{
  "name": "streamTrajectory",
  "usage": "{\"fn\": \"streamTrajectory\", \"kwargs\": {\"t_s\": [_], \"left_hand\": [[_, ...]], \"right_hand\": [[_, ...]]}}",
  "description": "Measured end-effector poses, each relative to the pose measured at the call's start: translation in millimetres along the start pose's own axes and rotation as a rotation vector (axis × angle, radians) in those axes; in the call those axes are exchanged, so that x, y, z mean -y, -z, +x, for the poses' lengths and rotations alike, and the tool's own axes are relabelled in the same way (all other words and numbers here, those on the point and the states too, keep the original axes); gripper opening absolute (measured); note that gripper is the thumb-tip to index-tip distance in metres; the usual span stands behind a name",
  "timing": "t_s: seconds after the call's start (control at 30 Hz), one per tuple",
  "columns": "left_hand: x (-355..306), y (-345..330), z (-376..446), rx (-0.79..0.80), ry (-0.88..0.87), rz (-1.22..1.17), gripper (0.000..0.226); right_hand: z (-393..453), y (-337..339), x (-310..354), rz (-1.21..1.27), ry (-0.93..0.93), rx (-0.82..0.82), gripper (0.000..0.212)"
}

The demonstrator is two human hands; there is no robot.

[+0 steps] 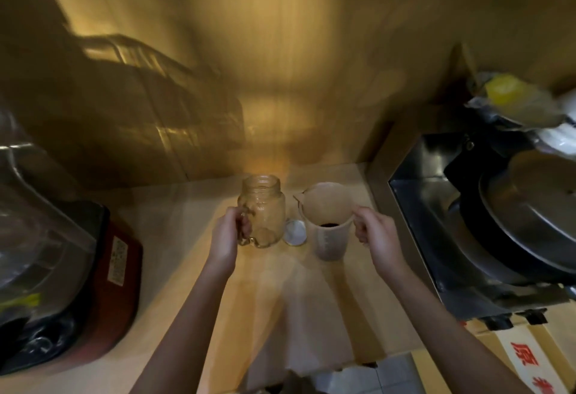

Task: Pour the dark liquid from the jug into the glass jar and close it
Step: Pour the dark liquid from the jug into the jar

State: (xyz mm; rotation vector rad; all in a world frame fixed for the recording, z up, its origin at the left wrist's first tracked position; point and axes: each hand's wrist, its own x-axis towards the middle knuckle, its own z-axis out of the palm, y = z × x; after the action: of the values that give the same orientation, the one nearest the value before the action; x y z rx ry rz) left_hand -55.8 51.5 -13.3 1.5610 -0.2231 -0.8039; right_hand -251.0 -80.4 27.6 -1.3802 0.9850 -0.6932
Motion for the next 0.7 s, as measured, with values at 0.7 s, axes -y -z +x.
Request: {"fn": "streamTrajectory", "kwargs": {"t_s": [0.7], "left_hand": [[-132, 23, -65, -0.146, -0.287, -0.006, 0.048]], "right_hand": [[62, -41, 187, -0.246, 0.458, 0.094, 0.046]]}}
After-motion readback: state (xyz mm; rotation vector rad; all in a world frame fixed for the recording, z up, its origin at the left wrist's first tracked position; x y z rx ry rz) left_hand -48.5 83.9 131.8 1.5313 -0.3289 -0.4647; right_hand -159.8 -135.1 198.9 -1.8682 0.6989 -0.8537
